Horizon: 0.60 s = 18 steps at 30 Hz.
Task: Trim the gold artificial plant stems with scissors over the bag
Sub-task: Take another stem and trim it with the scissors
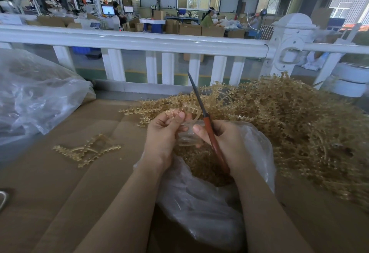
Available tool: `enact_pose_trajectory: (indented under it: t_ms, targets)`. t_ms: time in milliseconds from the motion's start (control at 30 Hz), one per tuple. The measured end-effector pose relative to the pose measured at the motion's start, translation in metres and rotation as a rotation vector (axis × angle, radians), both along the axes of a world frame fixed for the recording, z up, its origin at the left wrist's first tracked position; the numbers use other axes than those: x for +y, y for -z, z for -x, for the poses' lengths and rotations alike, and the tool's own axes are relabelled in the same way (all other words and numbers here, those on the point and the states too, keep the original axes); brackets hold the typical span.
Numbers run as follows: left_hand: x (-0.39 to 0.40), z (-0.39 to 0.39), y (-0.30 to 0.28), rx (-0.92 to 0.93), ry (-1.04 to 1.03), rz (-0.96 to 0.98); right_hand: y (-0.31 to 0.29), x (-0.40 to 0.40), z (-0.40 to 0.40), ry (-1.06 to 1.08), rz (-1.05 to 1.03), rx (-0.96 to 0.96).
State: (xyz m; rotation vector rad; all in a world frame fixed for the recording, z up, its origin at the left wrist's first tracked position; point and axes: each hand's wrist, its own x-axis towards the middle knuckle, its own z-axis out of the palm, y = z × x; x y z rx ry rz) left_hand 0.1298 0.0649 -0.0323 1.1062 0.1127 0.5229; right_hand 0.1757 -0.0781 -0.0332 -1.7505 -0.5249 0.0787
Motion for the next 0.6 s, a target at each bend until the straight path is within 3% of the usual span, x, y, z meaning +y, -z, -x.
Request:
enact_pose_trajectory:
  t_ms: [167, 433, 600]
  targets:
    - [0.002, -0.001, 0.002, 0.017, 0.011, -0.027, -0.001, 0.002, -0.002, 0.030, 0.031, 0.037]
    - [0.010, 0.002, -0.002, 0.155, 0.142, -0.107, 0.001, -0.003, -0.006, 0.125, -0.225, 0.065]
    - [0.017, 0.006, 0.001, 0.093, 0.275, -0.266, 0.001, -0.004, -0.006, 0.151, -0.234, 0.052]
